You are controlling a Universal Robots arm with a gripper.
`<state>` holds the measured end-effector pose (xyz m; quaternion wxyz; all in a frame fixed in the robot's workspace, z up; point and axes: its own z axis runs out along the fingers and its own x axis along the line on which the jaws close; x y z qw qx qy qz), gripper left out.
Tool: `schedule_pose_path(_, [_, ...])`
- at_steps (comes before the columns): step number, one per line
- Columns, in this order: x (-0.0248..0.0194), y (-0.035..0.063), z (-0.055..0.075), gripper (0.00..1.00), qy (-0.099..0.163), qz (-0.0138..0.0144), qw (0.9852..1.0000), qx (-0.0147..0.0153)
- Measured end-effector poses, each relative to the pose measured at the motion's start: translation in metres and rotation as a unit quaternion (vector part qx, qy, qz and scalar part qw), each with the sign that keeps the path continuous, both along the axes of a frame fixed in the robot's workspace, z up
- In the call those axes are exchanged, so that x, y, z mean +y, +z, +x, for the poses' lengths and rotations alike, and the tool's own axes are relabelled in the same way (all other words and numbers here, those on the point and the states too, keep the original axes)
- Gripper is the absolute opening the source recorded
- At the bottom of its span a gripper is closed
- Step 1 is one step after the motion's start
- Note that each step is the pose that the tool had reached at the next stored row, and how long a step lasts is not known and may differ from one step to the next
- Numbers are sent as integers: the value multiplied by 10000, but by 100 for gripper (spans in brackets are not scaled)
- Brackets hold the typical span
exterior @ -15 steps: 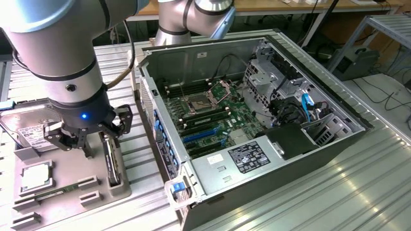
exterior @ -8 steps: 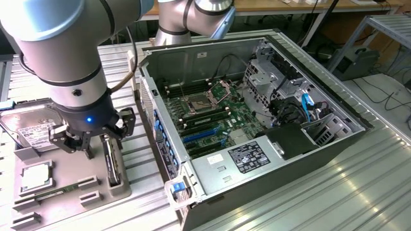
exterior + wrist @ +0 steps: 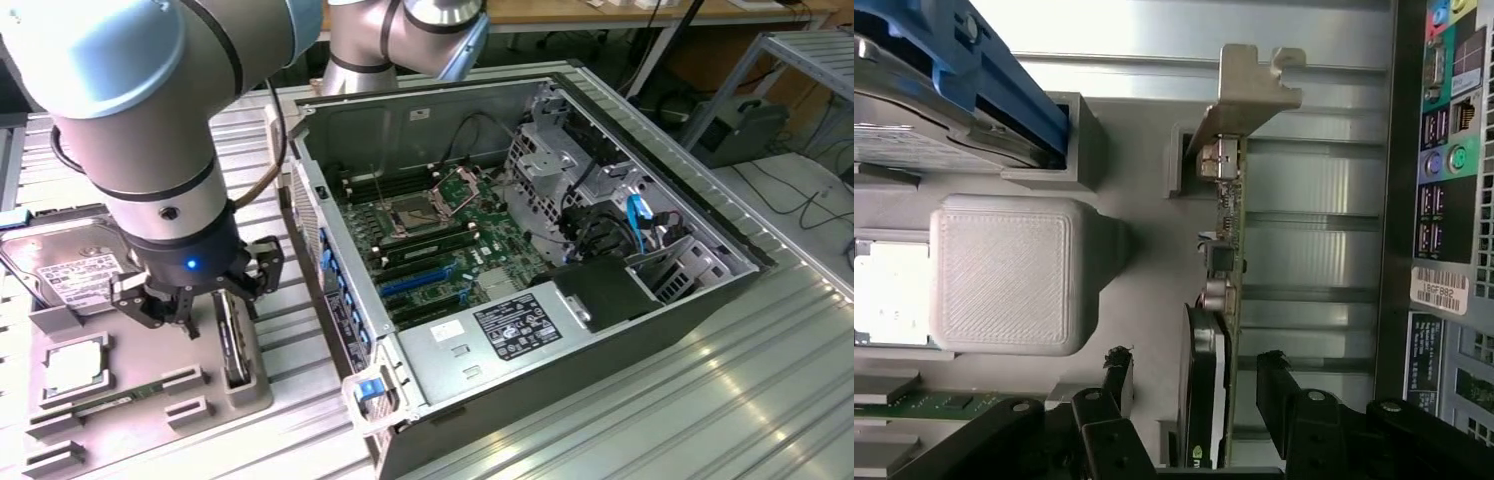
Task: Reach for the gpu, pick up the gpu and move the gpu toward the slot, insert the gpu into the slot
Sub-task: 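Pick up the gpu and move the gpu toward the slot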
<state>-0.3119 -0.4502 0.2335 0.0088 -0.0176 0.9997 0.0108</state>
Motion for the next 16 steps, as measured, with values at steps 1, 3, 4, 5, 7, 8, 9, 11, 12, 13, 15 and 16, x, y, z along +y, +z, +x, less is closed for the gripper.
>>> schedule_pose_path(1, [0,-16,0,62,0,0,10000,0])
schedule_pose_path(3, [2,-45,2,62,0,0,10000,1])
schedule_pose_path(4, [3,-60,3,62,1,0,10000,1])
schedule_pose_path(5, [4,-73,3,62,1,0,10000,2])
schedule_pose_path(7, [4,-80,2,62,0,-1,10000,3])
schedule_pose_path(8, [4,-80,2,62,0,-1,10000,3])
schedule_pose_path(9, [4,-80,2,62,0,-1,10000,4])
schedule_pose_path(11, [4,-81,2,62,0,0,10000,3])
schedule_pose_path(12, [4,-81,2,62,0,0,10000,2])
schedule_pose_path(13, [4,-81,2,62,0,0,10000,2])
schedule_pose_path(15, [4,-81,3,62,0,0,10000,3])
schedule_pose_path(16, [4,-81,2,62,0,0,10000,2])
